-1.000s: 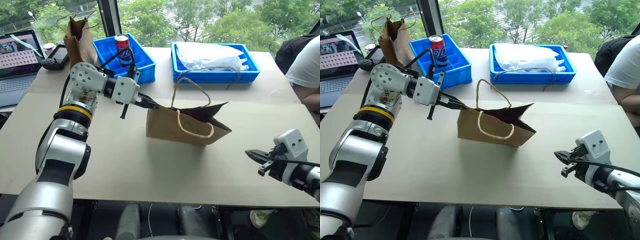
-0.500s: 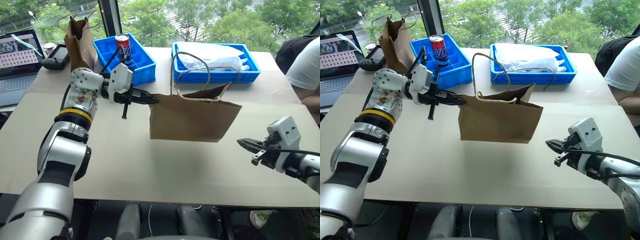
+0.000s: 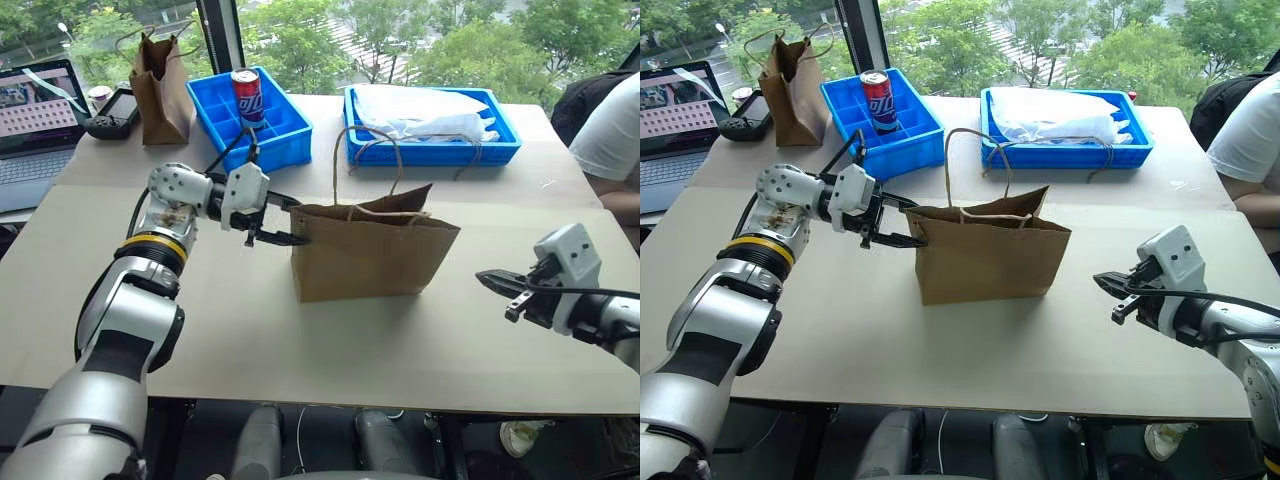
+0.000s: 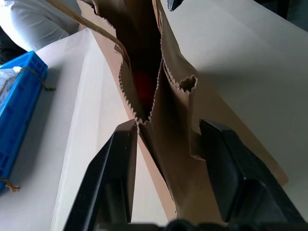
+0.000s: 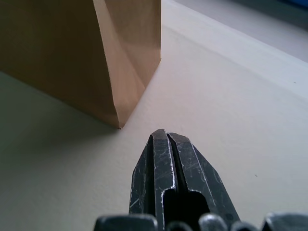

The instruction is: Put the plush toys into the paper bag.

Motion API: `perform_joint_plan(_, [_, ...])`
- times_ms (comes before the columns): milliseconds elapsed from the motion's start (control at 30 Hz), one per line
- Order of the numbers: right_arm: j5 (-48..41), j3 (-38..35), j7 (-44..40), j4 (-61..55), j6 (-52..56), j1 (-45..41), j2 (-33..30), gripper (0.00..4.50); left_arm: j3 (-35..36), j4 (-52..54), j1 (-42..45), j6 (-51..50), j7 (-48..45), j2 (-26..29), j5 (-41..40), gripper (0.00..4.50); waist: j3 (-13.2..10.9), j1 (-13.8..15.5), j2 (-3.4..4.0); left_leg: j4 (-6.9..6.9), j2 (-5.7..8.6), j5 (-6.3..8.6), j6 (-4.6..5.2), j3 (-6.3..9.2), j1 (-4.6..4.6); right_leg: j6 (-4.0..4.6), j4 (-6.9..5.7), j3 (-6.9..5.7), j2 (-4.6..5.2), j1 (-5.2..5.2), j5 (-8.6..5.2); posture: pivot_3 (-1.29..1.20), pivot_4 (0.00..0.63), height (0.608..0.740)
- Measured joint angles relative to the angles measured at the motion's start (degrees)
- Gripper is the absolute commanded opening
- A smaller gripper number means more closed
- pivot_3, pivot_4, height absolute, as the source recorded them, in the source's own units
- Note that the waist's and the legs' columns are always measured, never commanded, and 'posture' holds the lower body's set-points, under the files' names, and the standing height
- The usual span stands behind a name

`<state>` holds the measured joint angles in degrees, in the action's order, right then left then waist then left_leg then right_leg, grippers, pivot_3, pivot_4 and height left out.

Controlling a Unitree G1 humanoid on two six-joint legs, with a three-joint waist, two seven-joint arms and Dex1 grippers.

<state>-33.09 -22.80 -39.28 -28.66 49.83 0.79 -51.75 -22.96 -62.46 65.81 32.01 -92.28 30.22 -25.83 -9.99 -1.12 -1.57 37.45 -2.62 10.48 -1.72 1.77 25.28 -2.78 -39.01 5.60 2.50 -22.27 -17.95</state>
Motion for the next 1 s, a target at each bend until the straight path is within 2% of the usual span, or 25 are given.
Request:
perform_joint_plan(33, [0.29, 0.01, -0.33, 0.30, -0.48, 0.11, 0.00, 0.00, 0.17, -0.06, 0.02, -0.09, 0.00, 0.42, 0.00, 3.69, 0.00, -0.07, 0.00, 0.00, 0.00, 0.00, 0.00, 0.00, 0.00, 0.00, -0.01, 0.00, 0.00, 0.00, 0.00, 0.00, 0.150, 0.707])
perform_joint_plan(100, [0.56, 0.02, -0.98, 1.14, -1.30, 0.42, 0.00, 0.00, 0.86, -0.25, 0.28, -0.72, 0.00, 2.11, -0.05, 4.38, 0.00, -0.30, 0.00, 0.00, -0.02, 0.00, 0.00, 0.00, -0.01, 0.00, -0.02, 0.00, -0.02, -0.01, 0.00, 0.00, 0.150, 0.707])
perform_joint_plan(133, [0.96, 0.18, -1.63, 1.70, -1.76, 0.54, -0.12, 0.00, 1.65, -0.25, 0.67, -1.45, 0.00, 3.44, -0.24, 4.46, 0.00, -0.36, 0.00, 0.00, -0.01, 0.00, 0.00, 0.00, -0.01, 0.00, -0.04, 0.00, -0.02, -0.01, 0.00, 0.00, 0.150, 0.707])
perform_joint_plan(233, [1.79, 0.76, -3.47, 3.67, -3.19, 0.53, -1.52, 0.00, 4.75, 0.40, 0.69, -4.83, 0.00, 8.73, -1.25, 4.46, 0.00, -0.97, 0.00, 0.00, -0.02, 0.00, 0.00, 0.01, -0.02, 0.00, -0.06, -0.02, -0.01, -0.01, 0.00, 0.00, 0.150, 0.707])
perform_joint_plan(400, [2.68, 1.75, -6.33, 6.43, -5.65, 0.02, -2.50, 0.00, 13.77, 2.91, -2.28, -11.09, 0.46, 13.21, -1.60, 4.46, 0.02, -1.22, 0.04, 0.00, -0.03, 0.00, 0.00, 0.00, -0.05, -0.01, -0.09, -0.02, 0.00, 0.00, 0.00, 0.00, 0.150, 0.707])
perform_joint_plan(500, [2.48, 1.60, -8.69, 7.01, -8.75, -0.34, -2.10, 0.00, 19.45, 14.36, -13.65, -22.66, 5.22, 14.67, -4.35, 4.46, 0.02, -1.45, 0.05, -0.02, -0.11, 0.00, 0.00, 0.01, -0.08, 0.00, -0.14, -0.03, -0.02, 0.00, 0.00, 0.00, 0.150, 0.707])
perform_joint_plan(600, [2.33, -0.07, -9.24, 7.58, -11.50, 0.80, 1.11, 0.00, 24.52, 32.46, -30.11, -36.76, 15.90, 15.29, -7.77, 4.46, 0.01, -1.52, 0.04, -0.02, -0.19, 0.00, 0.00, 0.05, -0.07, 0.01, -0.18, -0.10, -0.03, -0.01, 0.01, 0.00, 0.150, 0.707])
perform_joint_plan(700, [1.28, -1.34, -8.08, 7.66, -12.75, 1.44, 4.63, 0.00, 29.10, 44.79, -38.86, -47.11, 26.63, 15.12, -10.53, 4.46, 0.01, -1.10, 0.02, 0.09, -0.18, -0.01, -0.02, 0.09, -0.10, 0.02, -0.25, -0.12, -0.01, 0.06, 0.01, 0.00, 0.150, 0.707])
perform_joint_plan(767, [1.25, -2.39, -6.50, 7.09, -14.04, 1.85, 7.57, 0.00, 32.96, 53.27, -43.45, -51.02, 34.80, 14.25, -10.82, 4.46, 0.02, -0.70, 0.05, 0.27, -0.16, -0.01, -0.02, 0.10, -0.14, 0.03, -0.28, -0.12, 0.01, 0.19, 0.02, 0.00, 0.150, 0.707])
perform_joint_plan(867, [2.01, -2.77, -3.32, 6.61, -16.94, 2.46, 11.52, 0.00, 34.06, 63.19, -50.87, -53.94, 44.63, 10.94, -8.38, 4.46, 0.10, -0.50, 0.14, 0.30, -0.09, 0.00, -0.03, 0.01, -0.23, 0.00, -0.24, -0.02, 0.06, 0.30, 0.05, 0.00, 0.150, 0.707])
perform_joint_plan(1000, [4.44, -1.69, -0.91, 6.51, -18.71, 2.64, 12.64, 0.00, 32.39, 66.07, -54.35, -56.28, 49.90, 7.01, -6.07, 4.46, 0.08, -0.13, 0.12, 0.33, -0.12, -0.03, -0.07, 0.00, -0.22, 0.05, -0.30, -0.03, -0.03, 0.19, 0.11, 0.00, 0.150, 0.707])
